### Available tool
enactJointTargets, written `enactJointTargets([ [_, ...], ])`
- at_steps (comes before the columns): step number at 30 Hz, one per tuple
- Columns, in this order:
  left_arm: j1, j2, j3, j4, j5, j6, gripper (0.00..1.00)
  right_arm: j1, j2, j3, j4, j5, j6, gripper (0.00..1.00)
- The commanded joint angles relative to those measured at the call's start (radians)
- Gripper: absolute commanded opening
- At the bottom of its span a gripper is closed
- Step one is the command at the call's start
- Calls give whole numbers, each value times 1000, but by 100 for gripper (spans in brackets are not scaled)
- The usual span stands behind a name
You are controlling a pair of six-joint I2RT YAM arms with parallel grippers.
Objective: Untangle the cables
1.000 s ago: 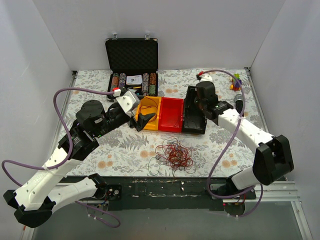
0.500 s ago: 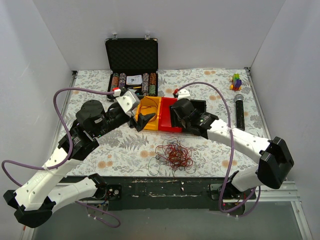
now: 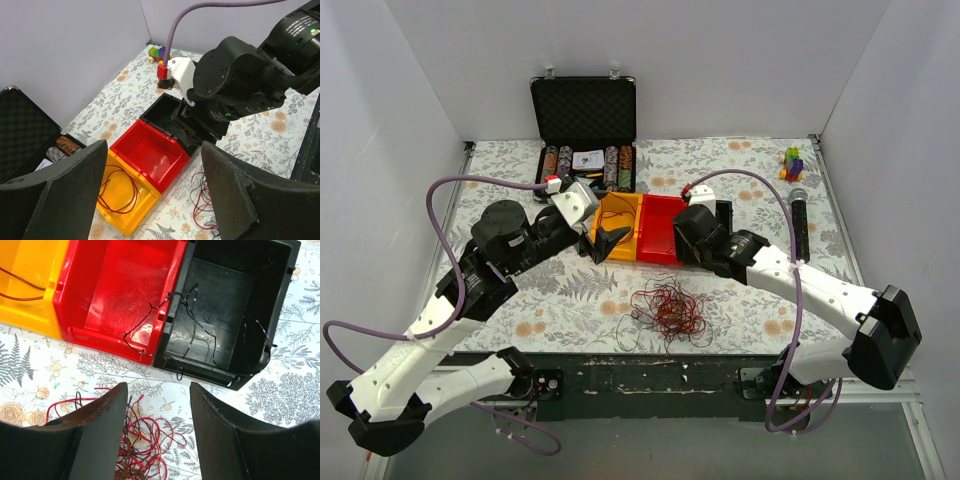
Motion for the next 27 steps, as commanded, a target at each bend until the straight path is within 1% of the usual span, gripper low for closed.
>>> enactJointTargets([
  [1,7,-16,-2,-3,13,1,76,4,-47,-31,-4,35,39,61],
  [5,7,-10,6,-3,11,-2,76,2,-32,-28,17,47,29,61],
  [10,9,-7,12,-4,13,0,76,-16,46,-9,54,67,3,59],
  [15,10,-5,13,-7,7,6,77,-58,84,-3,131,58,-25,49],
  [16,10,-5,12,-7,7,6,76,-68,87,0,140,55,-34,45],
  [18,12,-10,13,-9,0,8,77,-93,86,17,146,55,-54,33],
  [19,12,-11,10,-9,-1,8,77,-105,78,31,145,58,-66,24],
  [20,12,-11,9,-9,-1,9,77,-114,63,40,149,63,-82,16],
  [22,12,-16,7,-10,0,9,76,-131,19,54,172,70,-131,6],
  [24,12,-17,6,-9,7,6,77,-151,-17,69,200,76,-177,2],
  [27,10,-19,7,-7,10,6,77,-186,-34,104,191,73,-218,1],
])
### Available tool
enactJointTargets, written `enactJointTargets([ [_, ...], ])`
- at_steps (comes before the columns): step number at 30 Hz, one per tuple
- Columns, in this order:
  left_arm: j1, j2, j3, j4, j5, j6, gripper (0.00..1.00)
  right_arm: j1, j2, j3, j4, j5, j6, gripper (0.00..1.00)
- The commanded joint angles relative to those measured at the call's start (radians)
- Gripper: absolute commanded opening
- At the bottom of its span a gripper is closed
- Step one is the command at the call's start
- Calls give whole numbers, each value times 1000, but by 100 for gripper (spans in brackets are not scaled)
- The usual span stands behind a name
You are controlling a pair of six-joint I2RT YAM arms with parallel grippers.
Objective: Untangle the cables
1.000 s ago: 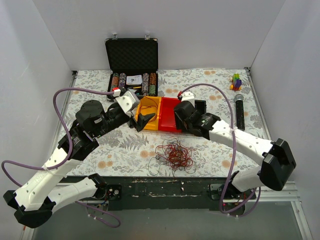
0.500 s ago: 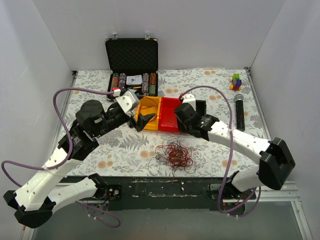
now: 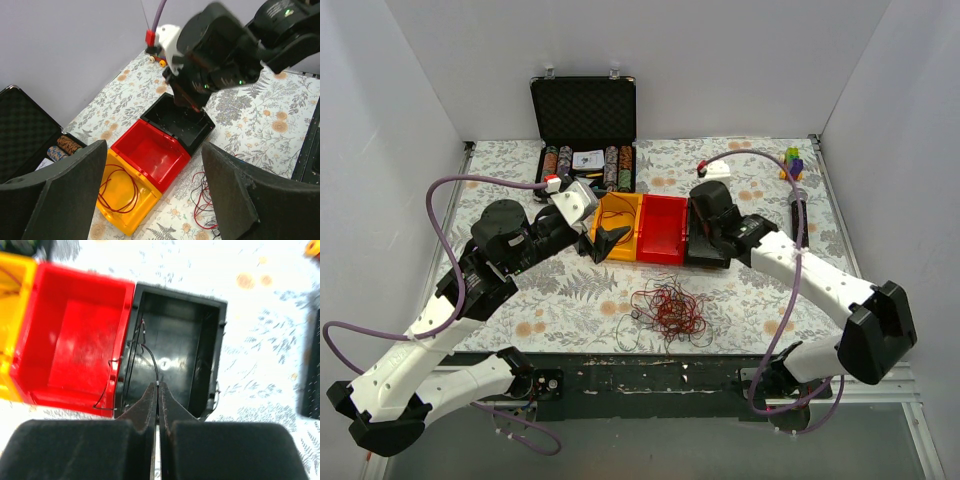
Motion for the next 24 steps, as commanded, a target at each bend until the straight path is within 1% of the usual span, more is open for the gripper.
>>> enactJointTargets([
  [1,6,-20,6,-7,6,6,77,-41,-70,91,72,28,-104,1],
  [7,6,-21,9,-10,3,6,77,-65,-53,82,87,54,-155,1],
  [10,8,-20,9,-10,6,6,77,-73,-40,82,81,105,-172,1],
  [12,8,-18,9,-10,6,6,77,-82,-45,80,76,108,-173,1],
  [16,8,-10,12,-9,10,6,77,-96,-69,54,93,71,-179,1],
  [18,8,-7,10,-7,15,3,77,-96,-71,39,104,24,-186,1],
  [24,8,-1,13,-7,15,3,77,-96,-24,17,113,-96,-189,1],
])
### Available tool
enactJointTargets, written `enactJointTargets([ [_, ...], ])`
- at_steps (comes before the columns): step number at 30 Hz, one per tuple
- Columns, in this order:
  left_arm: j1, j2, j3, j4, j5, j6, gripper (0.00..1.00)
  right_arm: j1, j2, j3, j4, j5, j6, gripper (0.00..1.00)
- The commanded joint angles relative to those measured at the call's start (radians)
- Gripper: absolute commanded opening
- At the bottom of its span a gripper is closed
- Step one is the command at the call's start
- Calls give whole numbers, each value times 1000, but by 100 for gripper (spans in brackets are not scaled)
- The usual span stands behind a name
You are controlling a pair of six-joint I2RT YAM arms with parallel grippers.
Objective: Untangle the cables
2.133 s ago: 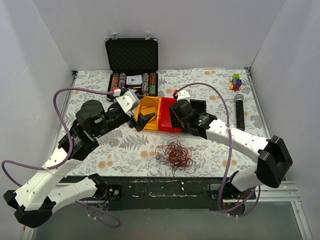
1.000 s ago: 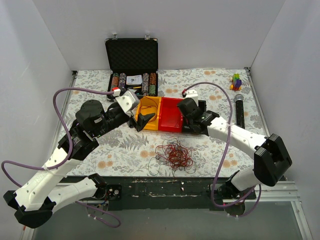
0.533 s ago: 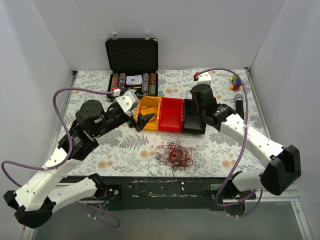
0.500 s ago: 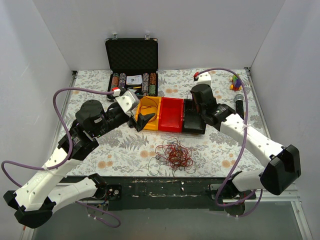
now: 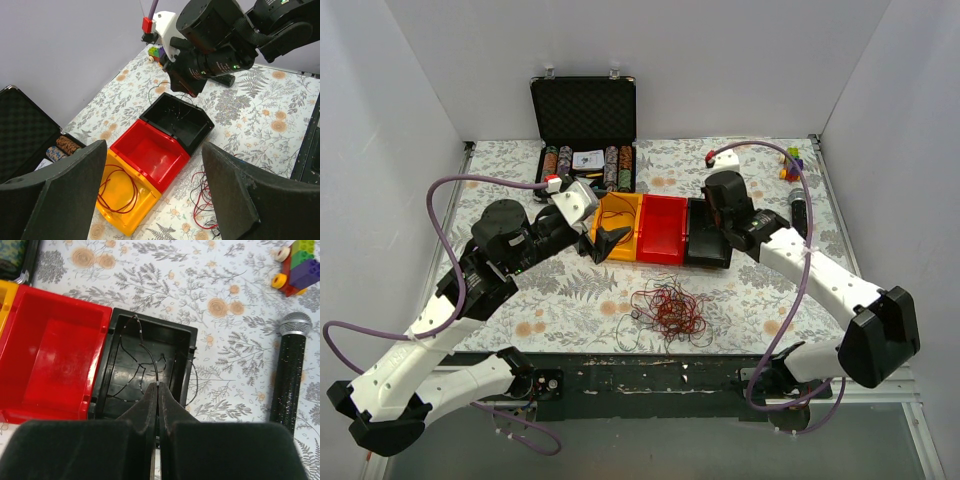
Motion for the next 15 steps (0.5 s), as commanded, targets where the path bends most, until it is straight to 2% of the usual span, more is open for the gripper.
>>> enactJointTargets([
  [1,9,0,16,-7,10,3,77,0,31,-8,51,-97,-16,1],
  [6,9,3,16,-7,12,5,77,0,103,2,94,-148,-5,1],
  [11,14,0,19,-10,10,3,77,-2,180,45,83,-136,27,1],
  [15,17,-2,16,-16,10,3,77,-42,174,-11,80,-117,78,1],
])
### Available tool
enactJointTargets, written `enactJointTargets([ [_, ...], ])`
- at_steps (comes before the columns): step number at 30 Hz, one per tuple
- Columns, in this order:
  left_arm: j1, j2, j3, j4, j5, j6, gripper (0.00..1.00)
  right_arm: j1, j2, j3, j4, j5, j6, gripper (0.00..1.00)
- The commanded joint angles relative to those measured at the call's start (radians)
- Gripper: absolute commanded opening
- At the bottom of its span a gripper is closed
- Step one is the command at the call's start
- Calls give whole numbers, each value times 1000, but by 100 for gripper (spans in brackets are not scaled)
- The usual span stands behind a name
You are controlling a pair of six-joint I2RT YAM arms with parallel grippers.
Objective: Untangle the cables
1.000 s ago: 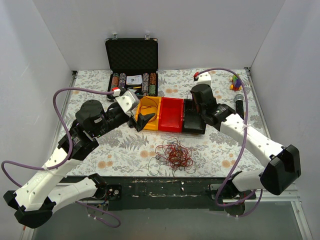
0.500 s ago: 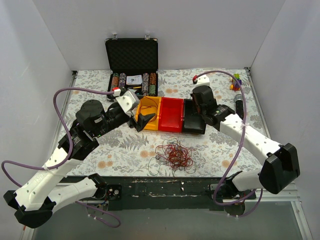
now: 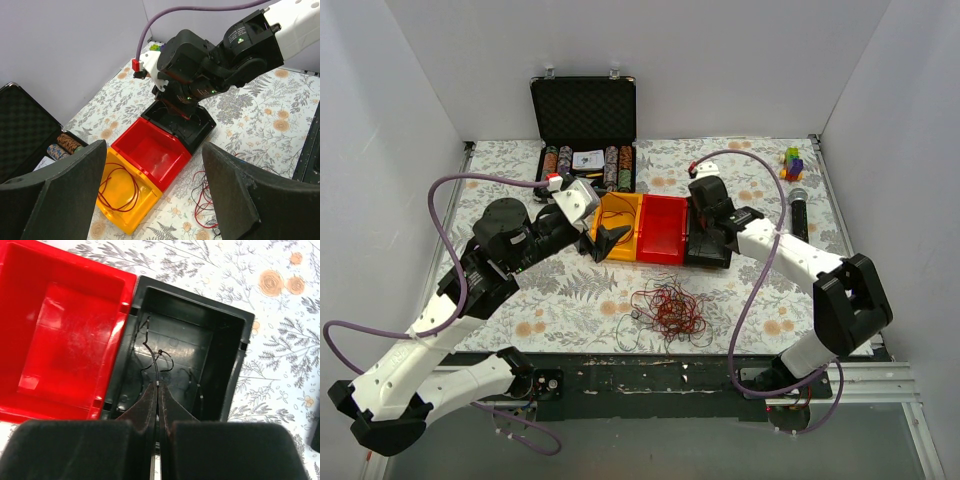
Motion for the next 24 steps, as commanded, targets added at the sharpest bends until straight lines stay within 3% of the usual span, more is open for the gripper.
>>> enactJointTargets([
  [1,10,-10,18,-16,11,3,77,-53,-33,-32,37,10,67,1],
  [6,7,-8,12,-11,19,2,77,-111,-68,-120,58,-40,93,1],
  [11,8,-4,3,-17,20,-17,77,-125,-21,-89,23,-100,126,34],
  [14,11,-5,-13,-23,22,-18,77,-128,-19,-60,29,-126,123,45],
  [20,11,4,-83,-25,39,9,78,-130,-108,1,9,-143,105,52],
  [24,10,22,-190,6,106,11,78,-130,-235,-63,29,-162,128,55],
])
